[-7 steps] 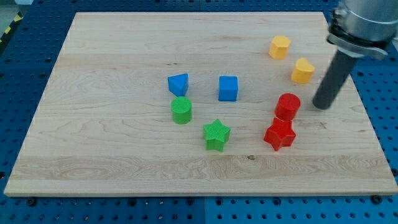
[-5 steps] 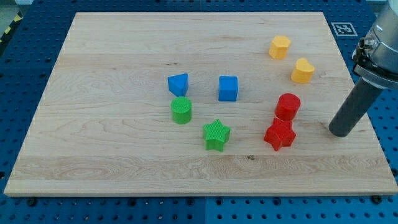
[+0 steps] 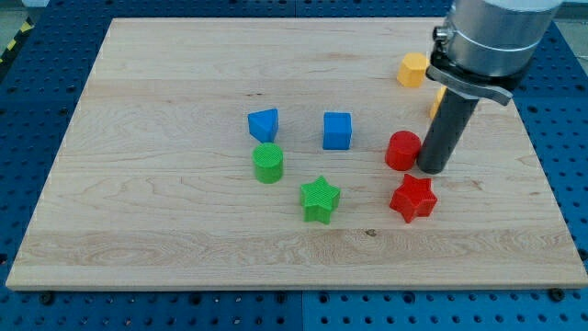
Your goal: Slide red circle closer to blue cube
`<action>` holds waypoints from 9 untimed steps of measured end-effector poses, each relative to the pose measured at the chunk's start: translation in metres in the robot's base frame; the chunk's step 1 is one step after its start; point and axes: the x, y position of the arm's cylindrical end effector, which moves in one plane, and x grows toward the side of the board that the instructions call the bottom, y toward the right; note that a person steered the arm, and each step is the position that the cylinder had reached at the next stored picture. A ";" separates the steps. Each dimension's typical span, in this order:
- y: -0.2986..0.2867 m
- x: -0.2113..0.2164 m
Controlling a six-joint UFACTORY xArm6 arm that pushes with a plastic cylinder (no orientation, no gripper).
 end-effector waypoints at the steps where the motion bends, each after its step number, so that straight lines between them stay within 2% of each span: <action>1: -0.009 0.002; 5: -0.049 0.013; 7: -0.049 -0.002; 9: -0.062 0.005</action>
